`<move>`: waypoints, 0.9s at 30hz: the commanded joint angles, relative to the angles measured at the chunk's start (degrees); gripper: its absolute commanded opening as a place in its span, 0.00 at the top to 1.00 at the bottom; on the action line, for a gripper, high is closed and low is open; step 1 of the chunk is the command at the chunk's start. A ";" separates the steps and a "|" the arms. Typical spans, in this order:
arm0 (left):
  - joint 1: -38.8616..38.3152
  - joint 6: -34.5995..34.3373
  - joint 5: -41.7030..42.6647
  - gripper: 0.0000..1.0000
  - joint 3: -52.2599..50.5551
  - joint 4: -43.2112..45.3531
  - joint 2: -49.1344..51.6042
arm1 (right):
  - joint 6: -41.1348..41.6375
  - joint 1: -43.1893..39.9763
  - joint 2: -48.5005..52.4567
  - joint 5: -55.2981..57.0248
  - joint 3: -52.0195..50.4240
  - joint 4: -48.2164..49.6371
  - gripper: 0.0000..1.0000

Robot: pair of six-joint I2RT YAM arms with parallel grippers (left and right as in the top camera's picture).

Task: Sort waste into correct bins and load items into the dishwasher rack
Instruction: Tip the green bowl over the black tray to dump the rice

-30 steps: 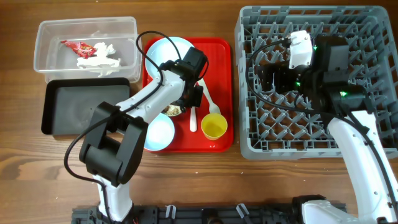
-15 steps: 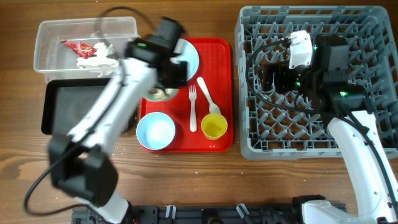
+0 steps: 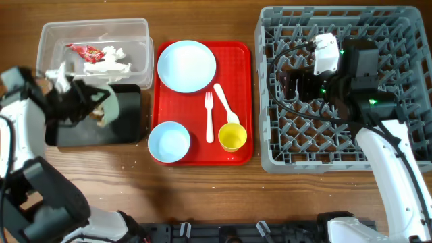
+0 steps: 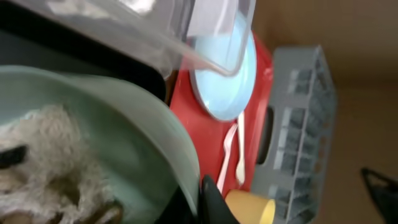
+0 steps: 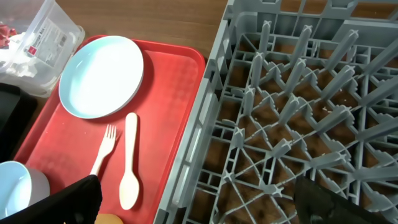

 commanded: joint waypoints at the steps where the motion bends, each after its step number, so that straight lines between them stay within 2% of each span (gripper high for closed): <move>1: 5.33 1.62 15.34 0.96 -6.14 6.05 3.39 | 0.66 0.02 0.55 -0.98 1.07 0.02 0.00; 4: 8.26 1.57 19.52 0.96 -8.24 11.02 8.44 | 0.66 0.02 0.55 -0.96 1.07 -0.31 0.00; 7: 10.86 1.42 34.14 0.96 -8.24 12.98 12.68 | 0.66 0.02 0.55 -0.96 1.07 -0.31 0.00; 8: 11.47 1.27 36.44 0.96 -8.24 12.76 12.68 | 0.66 0.02 0.55 -0.96 1.07 -0.31 0.00; 9: 12.57 -2.47 39.10 0.96 -8.24 12.61 12.61 | 0.66 0.02 0.55 -0.96 1.07 -0.31 0.00; 12: 14.71 -9.77 39.12 0.96 -8.24 12.57 12.61 | 0.68 0.02 0.55 -0.96 1.07 -0.31 0.00; 16: 16.74 -11.91 38.82 0.96 -8.24 13.25 12.61 | 0.68 0.02 0.55 -0.96 1.07 -0.28 0.00; 17: 16.98 -13.86 34.05 0.96 -8.24 18.51 12.68 | 0.66 0.02 0.55 -0.96 1.07 -0.26 0.00; 18: 17.18 -21.51 28.48 0.96 -8.24 20.52 12.68 | 0.66 0.02 0.55 -0.96 1.07 -0.07 0.00; 19: 17.18 -24.96 29.83 0.96 -8.24 20.61 12.68 | 0.66 0.02 0.55 -0.96 1.07 -0.02 0.00; 21: 17.11 -24.96 38.01 0.96 -8.24 21.73 12.59 | 0.68 0.02 0.55 -0.96 1.07 -0.63 0.00; 22: 17.14 -24.98 39.15 0.96 -8.24 21.77 12.50 | 0.66 0.02 0.55 -0.96 1.07 -0.74 0.00; 25: 16.63 -25.35 39.12 0.96 -8.24 21.16 12.33 | 0.66 0.02 0.55 -0.98 1.07 -0.68 0.00; 27: 15.76 -21.79 38.53 0.96 -8.24 21.16 12.33 | 0.87 0.02 0.55 -0.96 1.07 -0.50 0.00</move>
